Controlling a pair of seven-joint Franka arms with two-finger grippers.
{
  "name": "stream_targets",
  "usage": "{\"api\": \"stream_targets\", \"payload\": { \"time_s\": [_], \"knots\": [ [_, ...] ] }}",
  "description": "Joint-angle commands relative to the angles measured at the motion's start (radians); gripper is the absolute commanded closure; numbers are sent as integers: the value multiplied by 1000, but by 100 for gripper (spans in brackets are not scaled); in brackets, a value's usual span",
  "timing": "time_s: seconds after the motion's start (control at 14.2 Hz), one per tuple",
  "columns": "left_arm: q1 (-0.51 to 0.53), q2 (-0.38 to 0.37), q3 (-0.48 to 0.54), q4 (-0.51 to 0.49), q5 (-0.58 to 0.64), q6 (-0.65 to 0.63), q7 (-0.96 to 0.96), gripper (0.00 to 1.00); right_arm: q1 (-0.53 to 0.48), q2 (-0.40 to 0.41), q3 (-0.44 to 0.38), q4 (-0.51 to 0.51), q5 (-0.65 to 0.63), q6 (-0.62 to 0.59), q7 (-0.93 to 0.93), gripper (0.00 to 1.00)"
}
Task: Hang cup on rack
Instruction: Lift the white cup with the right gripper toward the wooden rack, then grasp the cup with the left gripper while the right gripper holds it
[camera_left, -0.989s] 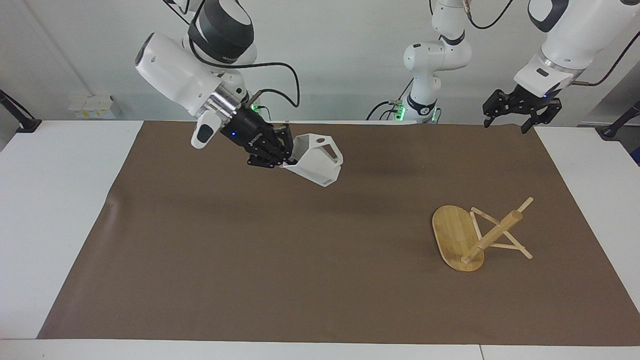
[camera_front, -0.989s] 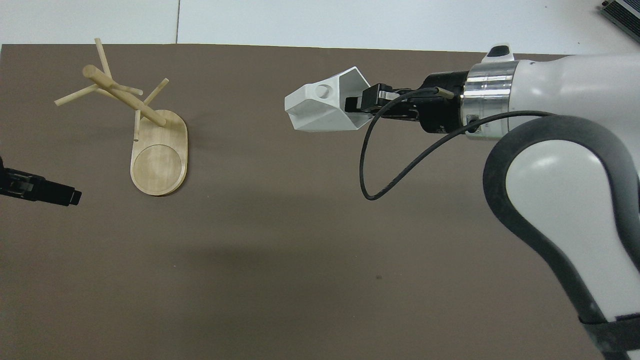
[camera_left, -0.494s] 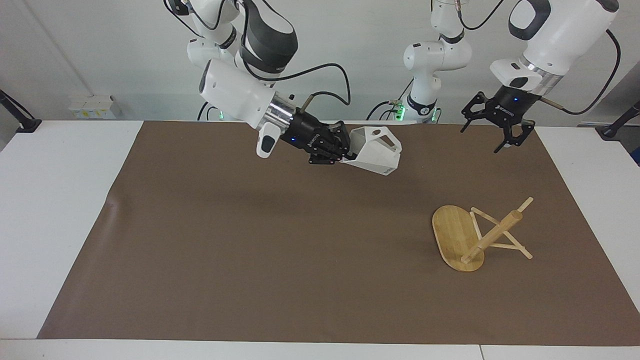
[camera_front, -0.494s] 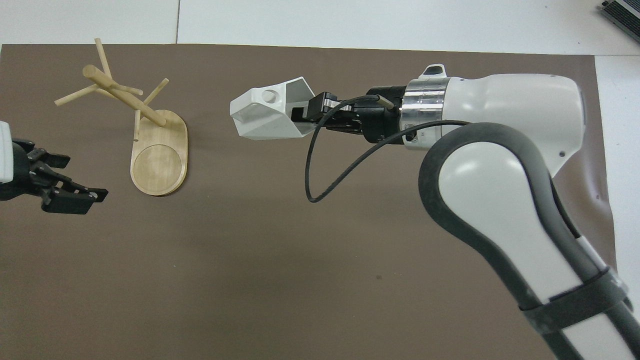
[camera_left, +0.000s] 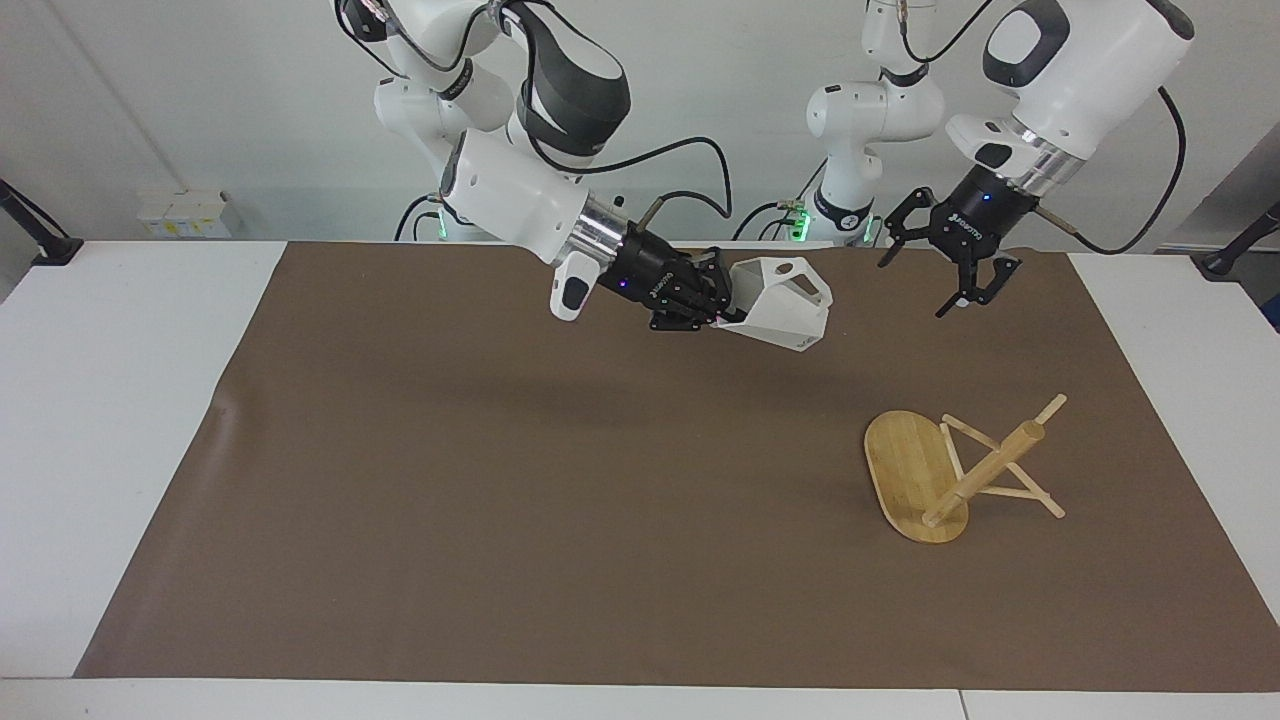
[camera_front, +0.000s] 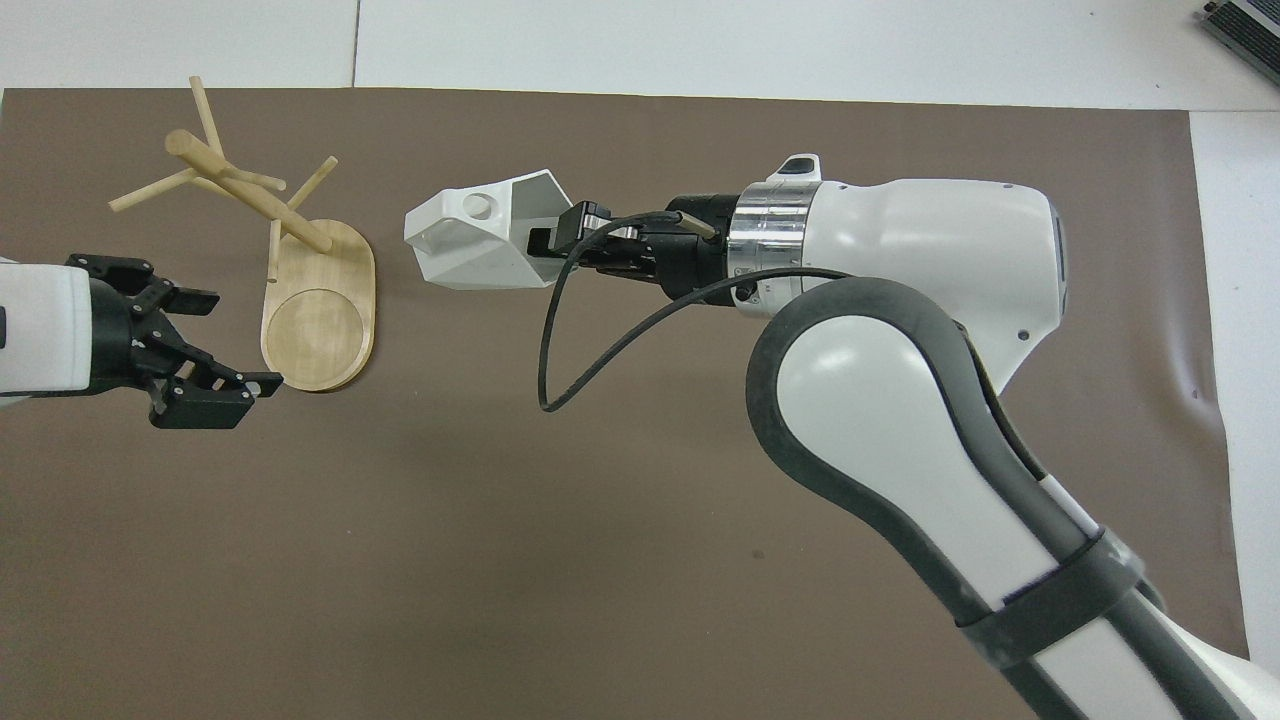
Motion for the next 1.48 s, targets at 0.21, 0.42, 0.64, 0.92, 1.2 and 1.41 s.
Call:
{"api": "stream_targets", "payload": {
  "time_s": [0.21, 0.42, 0.64, 0.92, 1.2, 1.41],
  "knots": [
    [-23, 60, 11, 5, -101, 46, 291, 0, -4, 7, 13, 15, -26, 7, 13, 100],
    [-35, 77, 11, 12, -136, 63, 303, 0, -4, 7, 13, 15, -35, -3, 13, 100],
    [-41, 126, 11, 22, -213, 83, 352, 0, -4, 7, 13, 13, -72, -13, 15, 100],
    [-78, 170, -2, 79, -224, 68, 404, 0, 2, 11, 20, 12, -75, -6, 16, 100],
    [-96, 169, -2, 71, -282, 103, 408, 0, 8, 15, 30, 7, -85, -6, 39, 100],
    [-115, 166, -8, 68, -309, 123, 411, 0, 8, 15, 33, 4, -122, -9, 76, 100]
  ]
}}
